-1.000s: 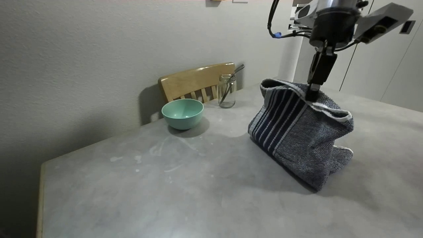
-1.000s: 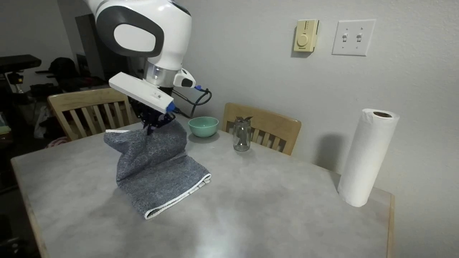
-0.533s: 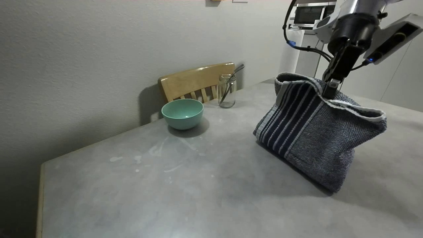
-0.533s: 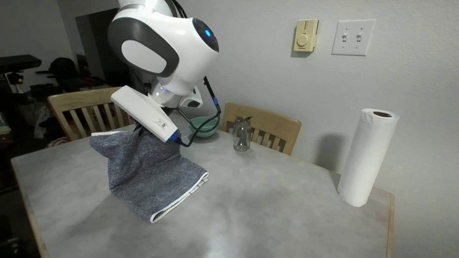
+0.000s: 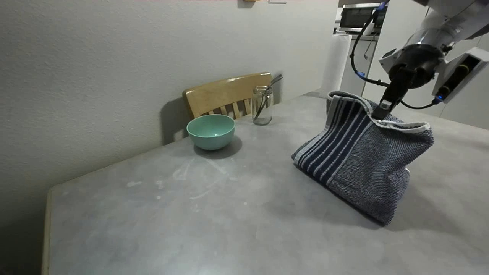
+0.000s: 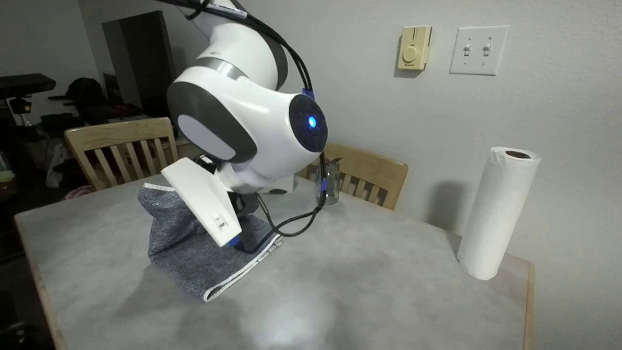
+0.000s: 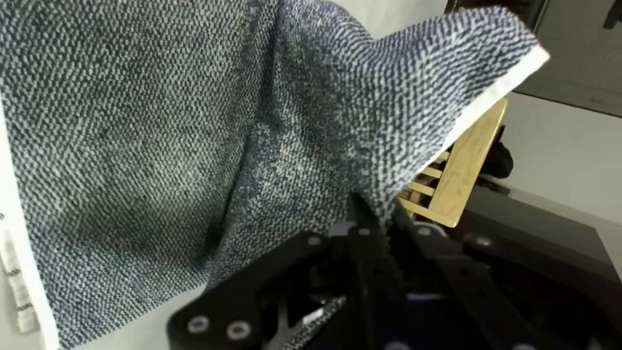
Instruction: Fold the towel once
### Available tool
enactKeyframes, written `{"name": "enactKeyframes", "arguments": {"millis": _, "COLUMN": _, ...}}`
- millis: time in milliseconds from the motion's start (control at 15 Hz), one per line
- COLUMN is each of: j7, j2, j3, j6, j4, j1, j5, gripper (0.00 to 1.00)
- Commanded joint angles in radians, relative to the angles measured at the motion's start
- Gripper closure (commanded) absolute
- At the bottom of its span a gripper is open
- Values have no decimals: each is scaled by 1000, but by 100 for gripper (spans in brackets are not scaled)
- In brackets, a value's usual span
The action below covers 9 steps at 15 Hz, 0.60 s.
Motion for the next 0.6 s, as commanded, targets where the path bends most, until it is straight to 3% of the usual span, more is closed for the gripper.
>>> {"name": "enactKeyframes", "arguments": {"millis": 0, "j7": -30, "j2": 69, "j3": -15, "j6": -59, "j4": 23, "j1": -31, "j5": 48, "gripper": 98}}
{"name": "enactKeyframes", "arguments": {"millis": 533, "j7": -14, "j2": 160, "j3": -7, "j6": -72, "j4": 89, "j1": -25, "j5": 30, "gripper": 98}}
